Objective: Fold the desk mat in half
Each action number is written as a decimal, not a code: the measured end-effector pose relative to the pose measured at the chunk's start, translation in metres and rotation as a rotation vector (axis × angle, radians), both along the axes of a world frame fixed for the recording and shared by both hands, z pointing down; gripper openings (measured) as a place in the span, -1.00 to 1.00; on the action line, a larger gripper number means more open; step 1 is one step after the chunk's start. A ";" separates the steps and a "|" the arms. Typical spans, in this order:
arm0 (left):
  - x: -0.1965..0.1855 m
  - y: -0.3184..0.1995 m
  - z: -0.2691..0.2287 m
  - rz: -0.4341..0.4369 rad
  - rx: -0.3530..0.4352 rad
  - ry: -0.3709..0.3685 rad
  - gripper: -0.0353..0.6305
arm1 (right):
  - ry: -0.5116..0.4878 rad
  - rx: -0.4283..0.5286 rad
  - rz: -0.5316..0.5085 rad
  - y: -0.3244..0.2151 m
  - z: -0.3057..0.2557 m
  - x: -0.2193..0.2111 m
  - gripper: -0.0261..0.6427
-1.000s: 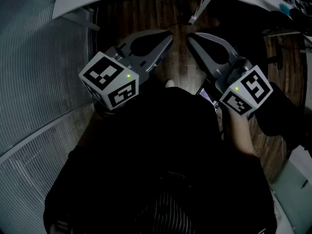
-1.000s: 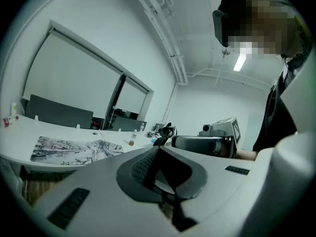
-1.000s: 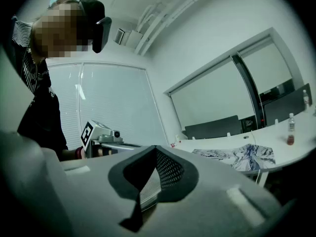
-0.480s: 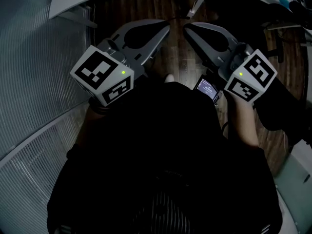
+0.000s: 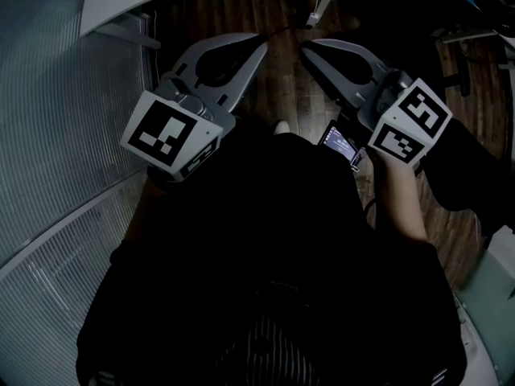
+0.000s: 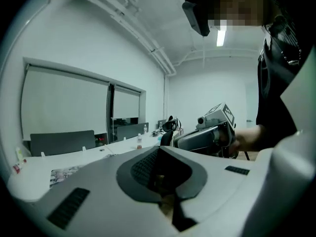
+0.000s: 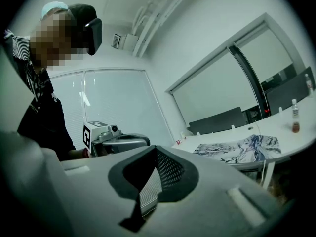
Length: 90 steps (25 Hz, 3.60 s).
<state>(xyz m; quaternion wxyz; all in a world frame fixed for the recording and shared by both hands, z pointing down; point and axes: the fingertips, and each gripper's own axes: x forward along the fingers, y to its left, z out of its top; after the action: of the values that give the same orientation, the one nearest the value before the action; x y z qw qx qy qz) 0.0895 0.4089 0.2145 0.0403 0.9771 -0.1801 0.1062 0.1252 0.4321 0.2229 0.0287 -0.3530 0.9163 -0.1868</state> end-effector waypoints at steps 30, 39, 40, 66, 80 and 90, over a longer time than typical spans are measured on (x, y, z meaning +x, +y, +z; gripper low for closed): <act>-0.015 -0.170 -0.010 0.298 -0.163 0.182 -0.87 | 0.068 -0.053 0.335 -0.134 -0.014 0.009 -0.91; -0.056 -0.230 0.001 0.288 -0.167 0.181 -0.87 | 0.058 -0.073 0.393 -0.212 -0.012 -0.018 -0.91; -0.061 -0.234 0.003 0.280 -0.176 0.180 -0.87 | 0.051 -0.074 0.387 -0.217 -0.011 -0.024 -0.91; -0.102 -0.337 0.029 0.055 -0.228 0.142 -0.87 | 0.049 -0.053 0.085 -0.368 -0.005 -0.075 -0.91; -0.001 -0.440 0.021 0.003 -0.242 0.123 -0.87 | 0.006 -0.102 0.006 -0.484 0.003 0.026 -0.91; 0.080 -0.486 0.027 -0.069 -0.267 0.111 -0.87 | -0.042 -0.127 -0.054 -0.539 0.016 0.109 -0.91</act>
<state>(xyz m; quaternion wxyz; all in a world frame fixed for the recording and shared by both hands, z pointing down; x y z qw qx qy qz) 0.1691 -0.0767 0.2413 0.1833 0.9607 -0.1953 0.0735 0.2344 -0.1069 0.2386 0.0203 -0.3254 0.9109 -0.2528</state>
